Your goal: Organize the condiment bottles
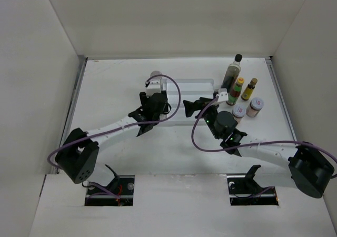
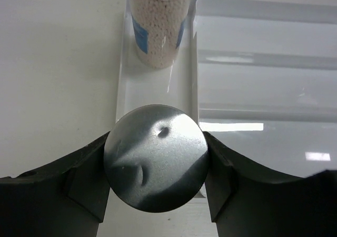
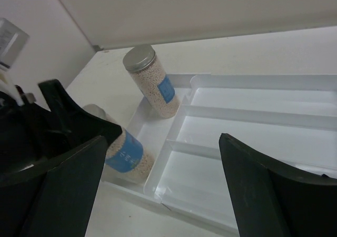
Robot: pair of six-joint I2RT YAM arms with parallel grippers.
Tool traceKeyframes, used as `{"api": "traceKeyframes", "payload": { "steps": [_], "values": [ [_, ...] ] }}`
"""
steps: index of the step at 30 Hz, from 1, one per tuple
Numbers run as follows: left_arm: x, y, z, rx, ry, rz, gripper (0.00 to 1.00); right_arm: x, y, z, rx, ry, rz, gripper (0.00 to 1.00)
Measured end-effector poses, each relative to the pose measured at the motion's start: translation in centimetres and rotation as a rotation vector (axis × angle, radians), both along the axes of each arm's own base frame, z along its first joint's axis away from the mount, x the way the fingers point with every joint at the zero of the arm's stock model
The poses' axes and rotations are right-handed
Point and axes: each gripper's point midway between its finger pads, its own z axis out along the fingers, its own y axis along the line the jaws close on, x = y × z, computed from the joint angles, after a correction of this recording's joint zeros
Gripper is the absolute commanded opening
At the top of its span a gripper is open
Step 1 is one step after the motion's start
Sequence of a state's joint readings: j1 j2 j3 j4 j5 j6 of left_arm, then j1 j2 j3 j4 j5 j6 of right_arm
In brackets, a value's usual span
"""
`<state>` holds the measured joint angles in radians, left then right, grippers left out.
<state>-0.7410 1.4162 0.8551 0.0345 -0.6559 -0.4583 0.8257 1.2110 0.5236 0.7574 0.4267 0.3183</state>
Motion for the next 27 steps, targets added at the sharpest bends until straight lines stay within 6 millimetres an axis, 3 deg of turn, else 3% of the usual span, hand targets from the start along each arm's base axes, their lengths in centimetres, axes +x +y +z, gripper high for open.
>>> {"api": "traceKeyframes", "payload": {
  "steps": [2, 6, 9, 14, 17, 20, 24, 27],
  "values": [
    [0.0, -0.2, -1.2, 0.022, 0.025, -0.006, 0.41, 0.0, -0.1, 0.0, 0.001, 0.0, -0.003, 0.93],
    [0.4, -0.2, -1.3, 0.023, 0.014, 0.001, 0.48, 0.1, -0.4, -0.1, 0.004, 0.001, -0.015, 0.9],
    [0.3, -0.2, -1.4, 0.023, 0.007, 0.005, 0.71, 0.1, -0.9, -0.2, 0.008, 0.003, -0.029, 0.75],
    [-0.2, -0.8, -1.5, 0.02, -0.005, -0.012, 1.0, 0.0, -1.6, 1.3, 0.047, -0.018, -0.041, 0.43],
    [-1.2, -0.3, -1.0, -0.001, -0.027, -0.022, 1.0, -0.1, -1.9, 2.0, 0.065, -0.027, -0.046, 0.31],
    [-3.2, 0.9, 1.0, -0.064, -0.09, -0.033, 1.0, -0.3, -2.3, 2.2, 0.067, -0.025, -0.049, 0.27],
    [-6.4, 3.2, 4.4, -0.19, -0.226, -0.02, 1.0, -0.5, -2.7, 2.2, 0.056, -0.013, -0.052, 0.29],
    [-8.3, 5.9, 5.4, -0.257, -0.303, 0.039, 1.0, -0.1, -3.3, 2.2, 0.03, 0.01, -0.072, 0.36]
  ]
}}
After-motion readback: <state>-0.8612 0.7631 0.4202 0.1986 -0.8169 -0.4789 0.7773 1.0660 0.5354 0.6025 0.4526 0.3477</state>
